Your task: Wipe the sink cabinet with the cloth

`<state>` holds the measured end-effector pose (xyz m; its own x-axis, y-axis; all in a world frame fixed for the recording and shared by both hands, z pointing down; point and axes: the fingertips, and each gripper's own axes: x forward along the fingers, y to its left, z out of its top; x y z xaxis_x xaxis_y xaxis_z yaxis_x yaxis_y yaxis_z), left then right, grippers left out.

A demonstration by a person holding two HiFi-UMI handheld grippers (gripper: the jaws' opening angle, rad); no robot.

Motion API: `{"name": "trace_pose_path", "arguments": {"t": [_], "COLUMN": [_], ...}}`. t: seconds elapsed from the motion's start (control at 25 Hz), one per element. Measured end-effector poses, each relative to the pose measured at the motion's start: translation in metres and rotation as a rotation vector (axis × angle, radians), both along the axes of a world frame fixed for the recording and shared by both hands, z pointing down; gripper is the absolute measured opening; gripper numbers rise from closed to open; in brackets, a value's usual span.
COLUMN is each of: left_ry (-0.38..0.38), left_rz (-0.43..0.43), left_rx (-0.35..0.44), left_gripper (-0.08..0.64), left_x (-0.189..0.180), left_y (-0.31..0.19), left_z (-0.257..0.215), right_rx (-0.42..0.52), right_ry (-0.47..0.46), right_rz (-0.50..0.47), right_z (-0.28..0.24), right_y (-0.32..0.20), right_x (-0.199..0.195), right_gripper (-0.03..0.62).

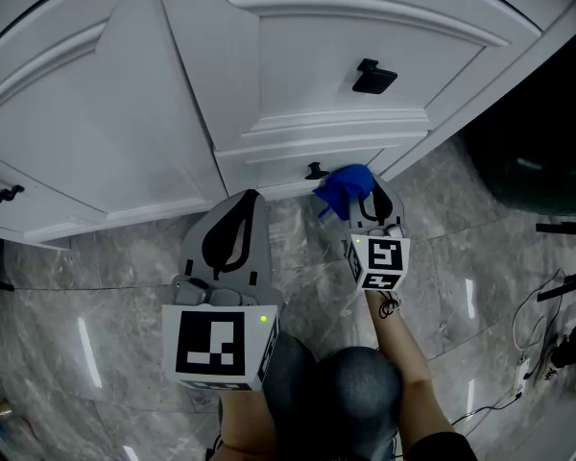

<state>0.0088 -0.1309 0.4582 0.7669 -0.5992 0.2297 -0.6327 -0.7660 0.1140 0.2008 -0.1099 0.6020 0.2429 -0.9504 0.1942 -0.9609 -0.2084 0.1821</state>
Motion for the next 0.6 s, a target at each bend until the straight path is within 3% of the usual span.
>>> {"name": "trace_pose_path", "arguments": {"t": [0.24, 0.6], "left_ry": [-0.006, 0.013], "left_rz": [0.012, 0.032], "left_rx": [-0.005, -0.006], "left_gripper": [0.0, 0.0], "left_x": [0.007, 0.013], "left_y": [0.001, 0.003], "left_z": [0.004, 0.002], "right_rx": [-0.002, -0.018], "right_ry": [-0.001, -0.043], "right_rz": [0.021, 0.172], "right_z": [0.0, 0.008], "right_y": [0.004, 0.026], "right_x": [0.007, 0.055], "right_gripper": [0.115, 0.115]}}
